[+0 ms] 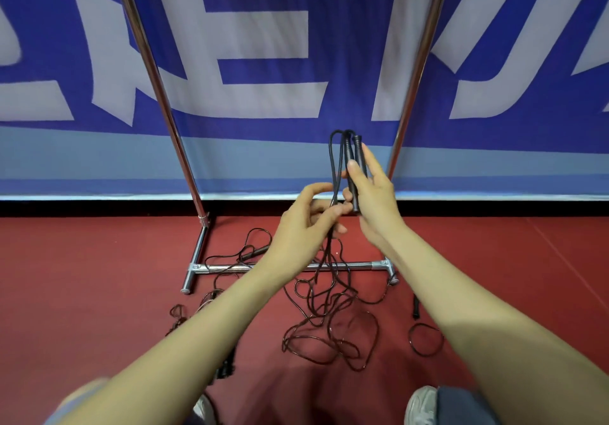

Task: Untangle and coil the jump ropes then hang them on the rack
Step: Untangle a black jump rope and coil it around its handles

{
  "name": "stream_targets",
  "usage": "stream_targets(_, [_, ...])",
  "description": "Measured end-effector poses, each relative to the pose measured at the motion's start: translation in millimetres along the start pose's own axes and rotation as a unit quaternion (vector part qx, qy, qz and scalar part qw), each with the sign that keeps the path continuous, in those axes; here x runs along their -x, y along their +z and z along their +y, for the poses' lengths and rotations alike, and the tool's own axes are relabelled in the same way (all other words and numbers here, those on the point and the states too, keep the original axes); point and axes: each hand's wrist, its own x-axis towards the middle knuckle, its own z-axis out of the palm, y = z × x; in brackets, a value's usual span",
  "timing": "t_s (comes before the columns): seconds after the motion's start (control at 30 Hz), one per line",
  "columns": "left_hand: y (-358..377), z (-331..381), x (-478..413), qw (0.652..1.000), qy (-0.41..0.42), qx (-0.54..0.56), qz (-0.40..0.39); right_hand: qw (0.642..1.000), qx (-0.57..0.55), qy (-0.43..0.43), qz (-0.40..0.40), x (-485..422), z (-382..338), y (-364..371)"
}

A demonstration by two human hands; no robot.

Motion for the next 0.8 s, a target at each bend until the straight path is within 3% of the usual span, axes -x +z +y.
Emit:
stream_targets(0.27, [-2.5, -5.0, -2.5, 0.991, 0.031, -0.128, 0.004, 0.999, -0.007, 0.037, 0.004, 4.7, 4.0, 19.6])
stream_targets(0.47, [-3.9, -6.2, -0.2, 0.976, 0.062, -0.204, -0.042, 1.0, -0.004, 0.026, -0.008, 9.9, 8.3, 16.4])
stream_targets(0.57, [-11.7, -3.1, -6.3, 0.986, 0.035, -0.16, 0.045, 0.994, 0.107, -0.027, -0.025, 3.2, 12.2, 9.4])
stream_targets(0.67, [-27.7, -1.4, -18.2, 0.988, -0.052, -0.023, 0.143, 0.956, 0.263, -0.08, -0.101, 6.9, 14.7, 5.4])
stream_targets(0.8, [-36.4, -6.4, -25.1, 0.985, -0.125, 0.031, 0.119, 0.893, 0.398, -0.116, -0.173, 20.8, 17.3, 4.5])
